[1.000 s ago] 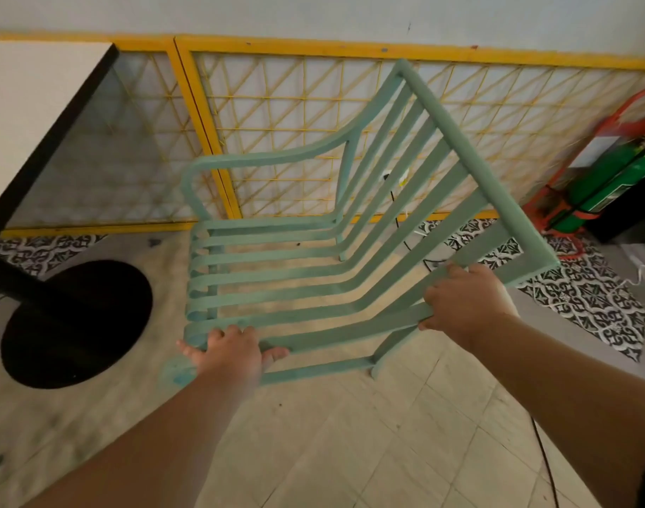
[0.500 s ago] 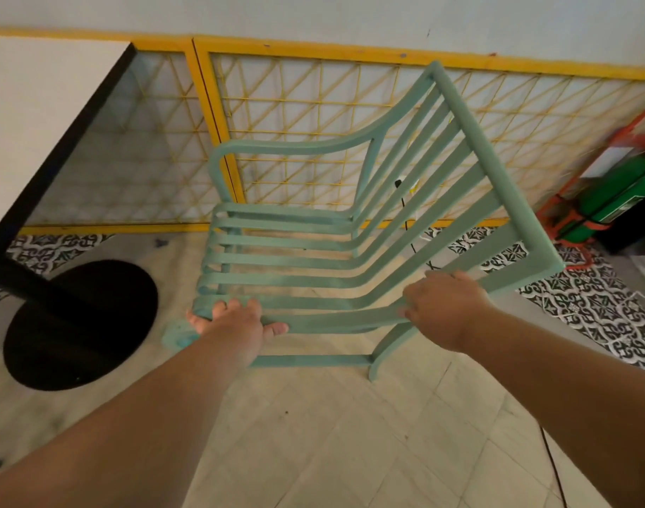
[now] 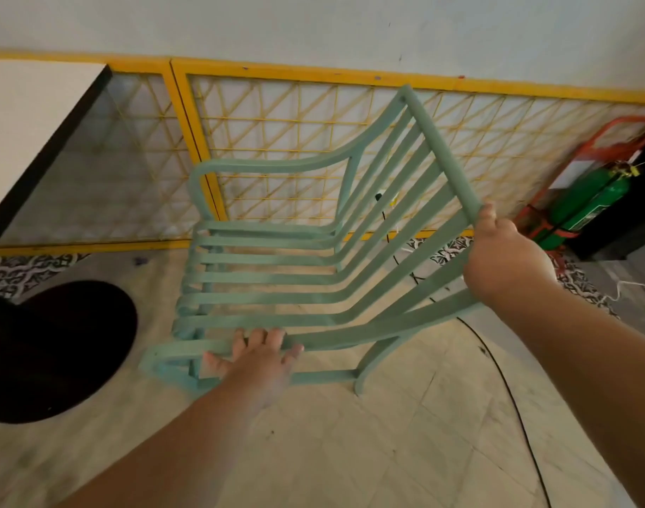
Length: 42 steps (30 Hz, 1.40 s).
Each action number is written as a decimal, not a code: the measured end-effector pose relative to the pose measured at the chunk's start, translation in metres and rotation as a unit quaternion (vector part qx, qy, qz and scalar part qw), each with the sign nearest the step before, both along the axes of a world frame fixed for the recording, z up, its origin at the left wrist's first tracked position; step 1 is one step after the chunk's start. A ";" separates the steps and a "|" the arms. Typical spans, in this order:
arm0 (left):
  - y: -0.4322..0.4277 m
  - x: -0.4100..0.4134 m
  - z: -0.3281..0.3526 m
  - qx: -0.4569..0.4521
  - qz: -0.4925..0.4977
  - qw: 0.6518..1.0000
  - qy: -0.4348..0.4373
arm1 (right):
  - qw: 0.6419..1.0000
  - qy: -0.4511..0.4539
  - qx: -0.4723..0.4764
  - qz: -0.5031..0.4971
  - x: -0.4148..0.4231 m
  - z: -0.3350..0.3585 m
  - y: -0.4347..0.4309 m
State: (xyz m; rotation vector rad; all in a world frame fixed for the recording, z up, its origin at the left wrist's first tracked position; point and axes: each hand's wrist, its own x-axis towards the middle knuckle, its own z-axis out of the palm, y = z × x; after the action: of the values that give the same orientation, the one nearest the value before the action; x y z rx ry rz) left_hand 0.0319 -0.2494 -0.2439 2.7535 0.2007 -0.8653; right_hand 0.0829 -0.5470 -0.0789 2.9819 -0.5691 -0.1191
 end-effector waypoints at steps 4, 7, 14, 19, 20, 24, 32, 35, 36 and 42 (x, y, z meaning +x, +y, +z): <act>-0.007 0.009 0.003 -0.015 0.005 1.000 -0.025 | 1.000 -0.004 -0.018 0.016 0.006 -0.004 -0.004; -0.012 0.019 0.014 0.063 -0.007 0.997 0.042 | 1.000 -0.003 -0.009 0.018 0.010 -0.005 -0.006; -0.003 0.024 0.022 0.044 -0.052 0.997 0.046 | 1.000 -0.010 -0.007 0.025 0.011 -0.008 -0.008; 0.033 0.003 0.057 -0.084 -0.034 0.982 -0.163 | 0.996 0.010 -0.027 0.085 0.002 0.000 -0.007; 0.042 -0.003 0.068 -0.093 -0.035 0.976 -0.195 | 0.995 0.012 -0.038 0.090 -0.002 0.002 -0.006; 0.077 -0.044 0.115 -0.090 -0.018 0.969 -0.229 | 0.996 -0.017 0.028 0.078 -0.034 0.002 0.009; 0.157 -0.122 0.202 -0.091 0.060 0.958 -0.266 | 0.943 -0.089 0.245 0.206 -0.093 0.064 0.128; 0.186 -0.146 0.237 -0.085 0.066 0.950 -0.293 | 0.926 -0.085 0.277 0.240 -0.117 0.094 0.182; 0.195 -0.155 0.248 -0.086 0.074 0.947 -0.302 | 0.921 -0.084 0.291 0.247 -0.126 0.101 0.196; 0.254 -0.234 0.289 -0.054 0.112 0.947 -0.297 | 0.896 -0.047 0.310 0.316 -0.186 0.131 0.268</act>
State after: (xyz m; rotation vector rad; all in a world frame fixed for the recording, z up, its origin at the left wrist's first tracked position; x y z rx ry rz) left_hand -0.2021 0.0044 0.0454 2.6737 0.3249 0.0263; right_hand -0.1035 -0.2793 0.0525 3.6072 0.5740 -0.1137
